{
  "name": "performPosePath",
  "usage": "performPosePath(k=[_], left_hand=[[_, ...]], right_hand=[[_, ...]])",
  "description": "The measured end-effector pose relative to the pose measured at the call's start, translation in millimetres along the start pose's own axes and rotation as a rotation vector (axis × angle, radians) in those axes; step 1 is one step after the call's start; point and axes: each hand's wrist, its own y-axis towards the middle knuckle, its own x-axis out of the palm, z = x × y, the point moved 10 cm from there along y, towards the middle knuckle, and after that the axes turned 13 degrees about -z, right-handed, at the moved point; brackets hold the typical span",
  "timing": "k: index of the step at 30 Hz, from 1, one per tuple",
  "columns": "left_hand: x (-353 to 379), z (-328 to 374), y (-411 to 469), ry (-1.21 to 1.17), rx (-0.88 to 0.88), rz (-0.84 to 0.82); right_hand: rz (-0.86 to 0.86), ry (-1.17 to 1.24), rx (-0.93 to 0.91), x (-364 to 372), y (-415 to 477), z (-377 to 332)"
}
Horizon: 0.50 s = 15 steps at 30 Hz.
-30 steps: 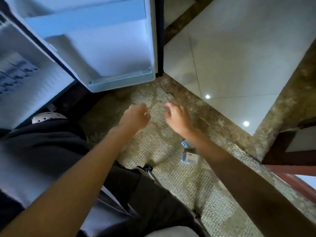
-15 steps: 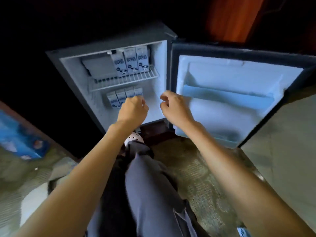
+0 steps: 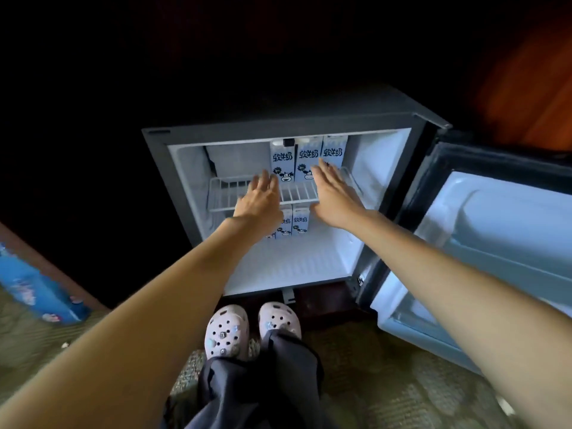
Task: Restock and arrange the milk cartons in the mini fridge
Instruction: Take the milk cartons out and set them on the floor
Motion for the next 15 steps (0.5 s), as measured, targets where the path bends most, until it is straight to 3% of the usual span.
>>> performPosePath(k=[8,15], left_hand=[[-24,-4,61,-0.03,0.088,0.227],[-31,2,55,0.108,0.09,0.402]], right_hand=[[0.203,-0.203,0.075,-31,48,1],[0.388,-0.238,0.018,-40,45,-7]])
